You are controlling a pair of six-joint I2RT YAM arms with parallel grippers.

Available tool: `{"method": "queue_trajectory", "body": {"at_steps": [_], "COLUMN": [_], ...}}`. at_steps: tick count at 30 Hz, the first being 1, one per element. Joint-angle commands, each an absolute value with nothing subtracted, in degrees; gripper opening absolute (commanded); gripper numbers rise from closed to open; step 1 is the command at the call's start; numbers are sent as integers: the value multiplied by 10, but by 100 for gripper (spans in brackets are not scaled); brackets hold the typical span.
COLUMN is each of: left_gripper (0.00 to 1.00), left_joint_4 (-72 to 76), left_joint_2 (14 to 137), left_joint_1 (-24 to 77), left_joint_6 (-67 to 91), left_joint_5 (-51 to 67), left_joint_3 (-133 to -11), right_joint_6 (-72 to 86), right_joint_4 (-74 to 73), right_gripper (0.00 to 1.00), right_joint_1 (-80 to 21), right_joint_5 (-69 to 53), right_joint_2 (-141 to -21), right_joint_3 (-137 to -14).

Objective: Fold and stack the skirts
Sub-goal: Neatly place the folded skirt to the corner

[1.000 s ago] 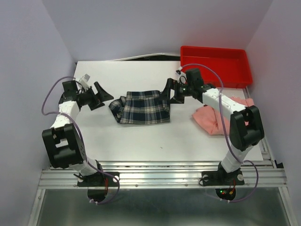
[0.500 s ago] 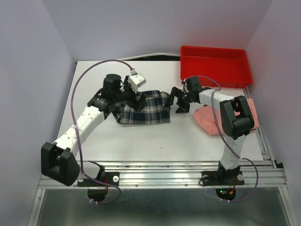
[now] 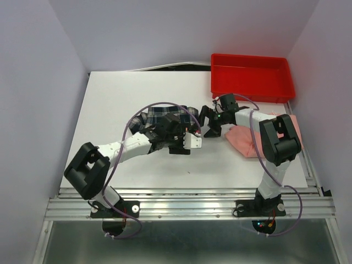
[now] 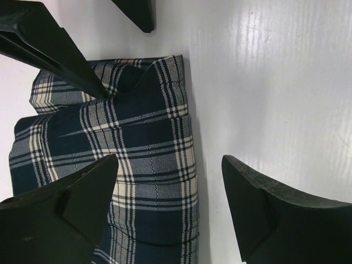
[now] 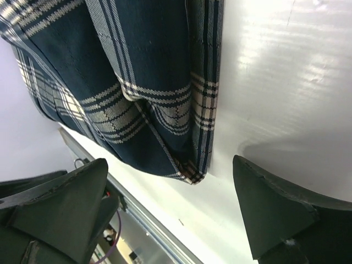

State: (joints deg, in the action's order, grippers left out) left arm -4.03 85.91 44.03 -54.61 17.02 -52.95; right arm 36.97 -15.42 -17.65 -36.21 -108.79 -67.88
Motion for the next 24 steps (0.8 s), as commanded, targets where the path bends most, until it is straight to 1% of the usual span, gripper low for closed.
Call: {"method": "queue_trajectory", "body": {"at_steps": [1,4,10,14,17,18,19,21,22,24], "left_gripper": [87,86,79,78,68,63,46,31,19,11], "left_joint_4": [19,19,2,4,23,23,14,2,-26,-47], "left_joint_2": [874,904,961,1001,1027,1032,1037,1039,1036,1028], "left_joint_1": [448,452,454,454,454,454,454,453,448,440], "left_joint_6": [-611,-627,-664,-644,-633,-629,-620,-607,-597,-580], "left_joint_5": [142,136,157,127,95,91,91,98,118,148], "left_joint_3": [-526,-536,-567,-588,-591,-594,-599,-606,-616,-623], "right_joint_6": [368,371,360,350,349,346,343,335,330,314], "right_joint_4": [-123,-121,-120,-120,-120,-120,-120,-120,-120,-111], "right_gripper": [100,100,100,100,100,100,100,100,100,100], "right_joint_1": [-178,-178,-178,-178,-178,-178,-178,-178,-178,-178], "right_joint_5": [-396,-396,-409,-402,-400,-402,-402,-400,-397,-394], "right_joint_2": [-1085,-1092,-1111,-1107,-1105,-1104,-1105,-1107,-1107,-1107], "right_joint_3": [-672,-664,-661,-661,-656,-652,-650,-648,-648,-648]}}
